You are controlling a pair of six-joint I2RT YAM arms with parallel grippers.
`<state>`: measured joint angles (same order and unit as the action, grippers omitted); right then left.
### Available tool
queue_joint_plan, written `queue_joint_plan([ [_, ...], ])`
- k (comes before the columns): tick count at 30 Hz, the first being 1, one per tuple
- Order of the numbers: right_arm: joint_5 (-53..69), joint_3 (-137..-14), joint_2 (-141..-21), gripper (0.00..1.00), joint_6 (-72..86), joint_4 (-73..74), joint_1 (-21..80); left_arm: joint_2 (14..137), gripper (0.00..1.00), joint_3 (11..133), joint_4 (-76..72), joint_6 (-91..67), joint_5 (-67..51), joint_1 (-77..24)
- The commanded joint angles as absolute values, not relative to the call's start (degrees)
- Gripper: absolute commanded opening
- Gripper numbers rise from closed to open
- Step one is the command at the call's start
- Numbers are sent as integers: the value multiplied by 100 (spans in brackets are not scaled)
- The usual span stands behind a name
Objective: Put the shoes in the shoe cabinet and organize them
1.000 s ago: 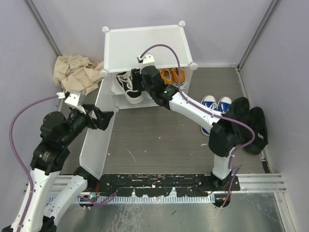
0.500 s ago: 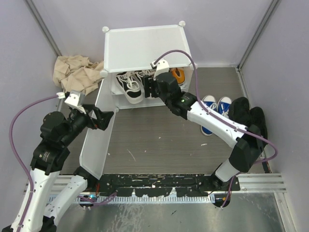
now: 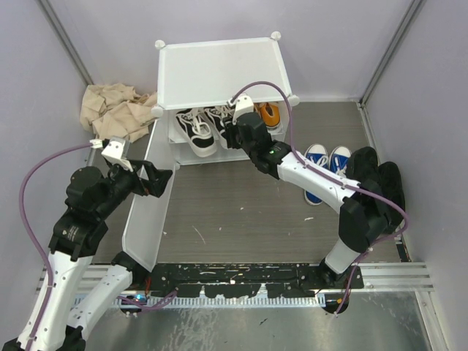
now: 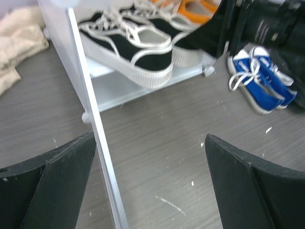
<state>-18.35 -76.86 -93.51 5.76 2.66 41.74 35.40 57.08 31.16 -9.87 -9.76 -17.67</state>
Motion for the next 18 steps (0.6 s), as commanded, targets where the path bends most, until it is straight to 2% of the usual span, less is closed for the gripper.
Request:
queue_joint_plan([
  [1,-1754,-7643,-9417,37,394,-564,4131,3702,98,5543,3516,-1005,-859,-1749],
  [4,-1851,-7616,-9439,5,404,-808,4131,3700,98,5534,3508,-1002,-841,-1750],
  [5,-1924,-7619,-9432,1,469,-899,4131,3708,98,5529,3507,-1002,-836,-1756],
  [18,-2670,-7451,-9511,1,664,-2521,4166,3674,98,5489,3515,-962,-756,-1755],
])
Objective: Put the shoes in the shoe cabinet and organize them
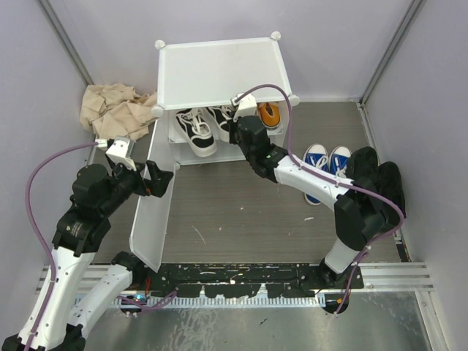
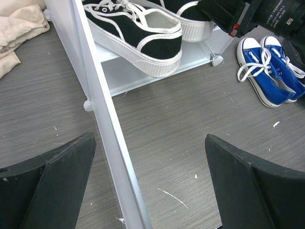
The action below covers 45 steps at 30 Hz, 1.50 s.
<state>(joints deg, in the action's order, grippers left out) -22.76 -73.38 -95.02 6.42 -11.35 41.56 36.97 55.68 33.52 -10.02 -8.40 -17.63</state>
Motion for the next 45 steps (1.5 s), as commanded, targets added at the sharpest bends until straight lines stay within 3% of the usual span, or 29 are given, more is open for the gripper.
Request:
queue_joint_plan([
  [1,-2672,-7485,-9602,1,626,-2583,4166,3682,98,5495,3523,-966,-756,-1750],
  [11,-2861,-7811,-10502,1,299,-3034,4166,3676,98,5511,3555,-951,-740,-1751],
  [12,-2866,-7771,-10500,5,297,-3026,4166,3675,98,5524,3563,-957,-737,-1748],
  [14,-2867,-7616,-10407,29,294,-3053,4179,3661,98,5524,3568,-957,-731,-1753],
  [16,-2846,-7362,-10183,45,223,-3095,4217,3653,98,5520,3568,-952,-722,-1755],
  [21,-2439,-6720,-9236,63,42,-3019,4413,3654,98,5524,3561,-953,-726,-1752],
  [28,-511,-6458,-8391,66,-216,-2087,4473,3667,98,5513,3520,-986,-786,-1755],
  [45,-4,-7652,-9823,66,-317,-1849,4457,3648,98,5529,3510,-991,-779,-1753],
])
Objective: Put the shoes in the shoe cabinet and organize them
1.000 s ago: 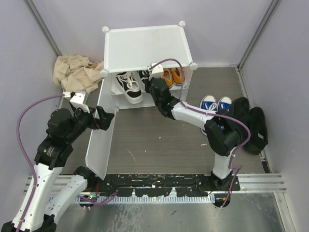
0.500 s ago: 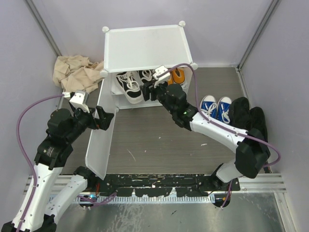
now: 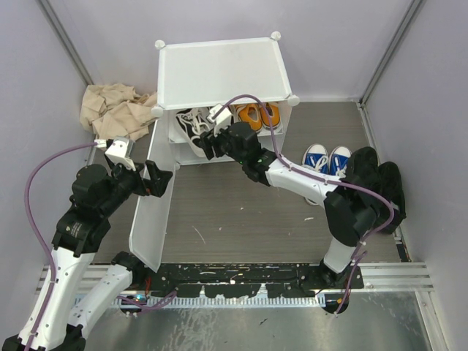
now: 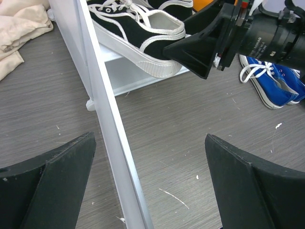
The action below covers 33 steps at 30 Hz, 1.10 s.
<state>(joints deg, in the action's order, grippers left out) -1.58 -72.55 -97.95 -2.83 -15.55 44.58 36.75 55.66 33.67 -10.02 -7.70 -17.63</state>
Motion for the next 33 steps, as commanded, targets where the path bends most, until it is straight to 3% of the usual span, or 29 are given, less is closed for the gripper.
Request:
queue_joint_plan([
  [1,-31,-7659,-9863,65,-299,-1911,4464,3648,98,5528,3507,-993,-783,-1750],
  [4,-175,-7823,-10057,62,-279,-1889,4464,3648,98,5515,3502,-990,-782,-1757],
  [6,-185,-7977,-10201,52,-252,-1794,4472,3648,98,5495,3498,-990,-776,-1749],
  [9,-123,-8119,-10363,4,-119,-1839,4467,3628,98,5487,3498,-977,-758,-1753],
  [10,-157,-8152,-10393,1,-50,-1909,4477,3624,98,5485,3490,-979,-754,-1750],
  [15,-1131,-8009,-10350,1,-47,-2754,4761,3605,98,5512,3510,-975,-755,-1758],
  [21,-3274,-8044,-10517,1,-769,-4250,5347,3612,98,5489,3485,-976,-762,-1757],
  [33,-4217,-8720,-11583,1,-1012,-5004,5362,3586,98,5435,3464,-988,-826,-1757],
])
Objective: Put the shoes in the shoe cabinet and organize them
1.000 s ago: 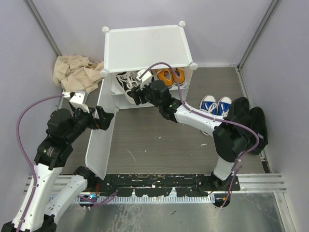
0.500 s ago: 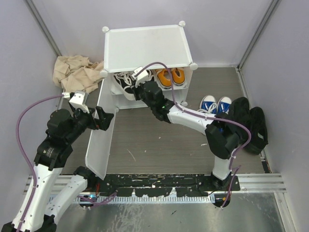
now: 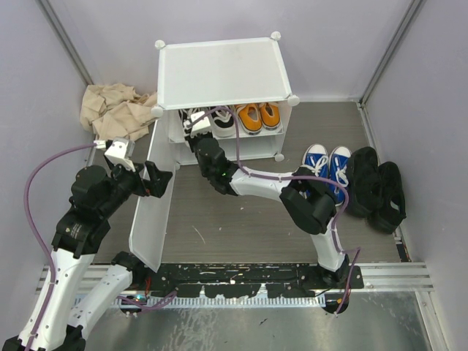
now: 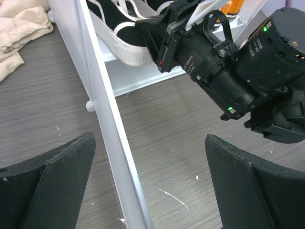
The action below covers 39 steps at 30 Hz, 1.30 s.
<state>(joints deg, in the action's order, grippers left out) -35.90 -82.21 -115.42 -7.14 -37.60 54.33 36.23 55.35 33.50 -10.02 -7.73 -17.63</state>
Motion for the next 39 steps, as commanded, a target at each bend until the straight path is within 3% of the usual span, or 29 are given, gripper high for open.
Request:
queue_joint_plan([
  [1,-4234,-8761,-11624,1,-969,-5002,5335,3579,98,5432,3467,-991,-827,-1754],
  [11,-4216,-9393,-12052,1,-440,-4467,5156,3586,98,5423,3470,-983,-810,-1750],
  [14,-4141,-9291,-11988,16,-358,-4383,5143,3571,98,5423,3488,-977,-794,-1750],
  [18,-3945,-8797,-11582,46,-182,-4388,5150,3561,98,5422,3498,-968,-765,-1749],
  [25,-3417,-7811,-10238,70,-28,-3244,5235,3623,98,5484,3527,-962,-739,-1756],
  [33,-4265,-6665,-8310,84,718,94,5045,3631,98,5445,3465,-979,-816,-1753],
  [39,-3277,-5485,-6990,84,2156,1906,3288,3645,98,5429,3394,-1035,-951,-1756],
])
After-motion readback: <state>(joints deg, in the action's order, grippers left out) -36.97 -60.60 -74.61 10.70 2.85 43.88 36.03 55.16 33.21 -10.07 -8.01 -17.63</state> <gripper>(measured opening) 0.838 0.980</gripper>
